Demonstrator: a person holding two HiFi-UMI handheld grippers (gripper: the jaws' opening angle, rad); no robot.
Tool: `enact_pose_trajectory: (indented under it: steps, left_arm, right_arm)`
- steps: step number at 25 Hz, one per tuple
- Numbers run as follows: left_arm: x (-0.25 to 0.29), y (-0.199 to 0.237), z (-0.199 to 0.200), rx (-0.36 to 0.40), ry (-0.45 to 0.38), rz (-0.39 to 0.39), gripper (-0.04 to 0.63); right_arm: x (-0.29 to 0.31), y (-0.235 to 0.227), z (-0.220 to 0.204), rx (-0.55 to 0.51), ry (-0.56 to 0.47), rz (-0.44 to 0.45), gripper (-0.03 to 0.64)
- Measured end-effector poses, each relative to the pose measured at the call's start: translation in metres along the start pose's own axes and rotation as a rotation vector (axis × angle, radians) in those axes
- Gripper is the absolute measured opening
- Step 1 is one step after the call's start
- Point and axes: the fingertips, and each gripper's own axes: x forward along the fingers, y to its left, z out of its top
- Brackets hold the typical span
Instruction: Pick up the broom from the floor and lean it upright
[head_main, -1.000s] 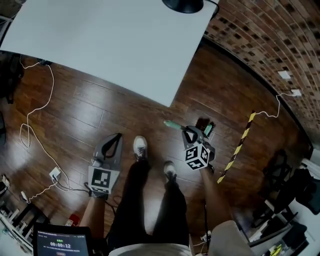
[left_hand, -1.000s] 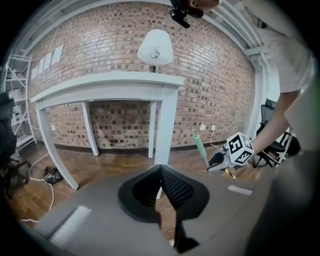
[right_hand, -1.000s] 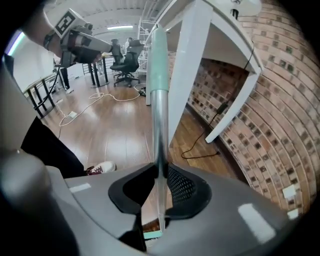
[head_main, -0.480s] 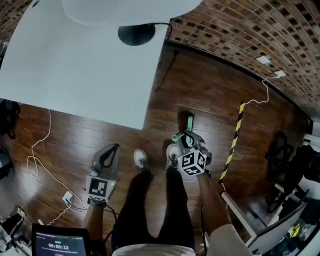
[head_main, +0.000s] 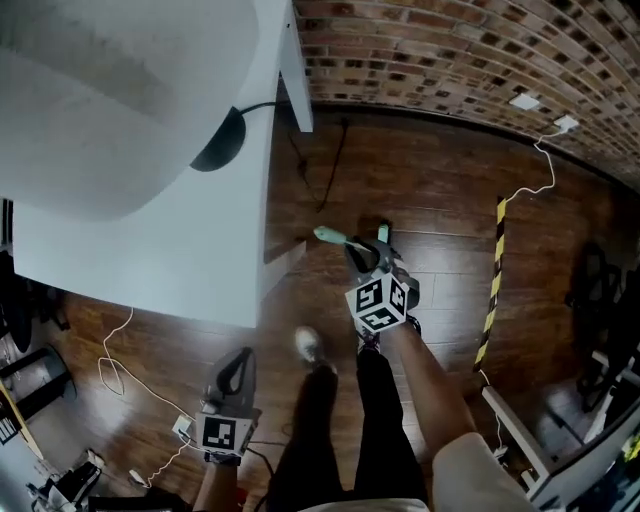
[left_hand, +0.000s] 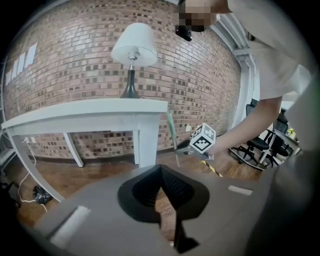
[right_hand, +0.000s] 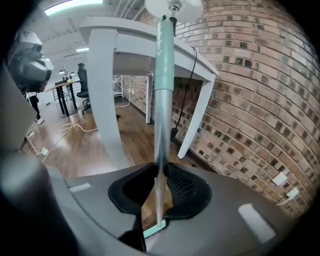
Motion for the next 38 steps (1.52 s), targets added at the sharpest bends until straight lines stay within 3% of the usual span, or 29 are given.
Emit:
enact_pose_trajectory:
  steps: [9,17,29,38]
  left_arm:
    - [0.022,-0.010,-0.004,-0.002,0.051,0.050,0.000]
    - [0.027,-0.016,-0.003,-0.021,0.071,0.054,0.000]
    - [0.028,-0.001,-0.020,-0.026,0.089,0.047,0.000]
    - [0.016,0.025,-0.045,-0.026,0.104,0.073,0.000]
  right_arm:
    - [0.053,-0.010,0.061,-0.030,-0.060,0.110,0.091]
    - [0.073,-0.003,0.081,-0.069,-0.044,0.146,0.092]
    - [0.086,-0.006,0.084,-0.161,-0.033,0.102,0.110]
    - [0.092,-0.023,0.091,-0.100,-0.033,0.051,0.118]
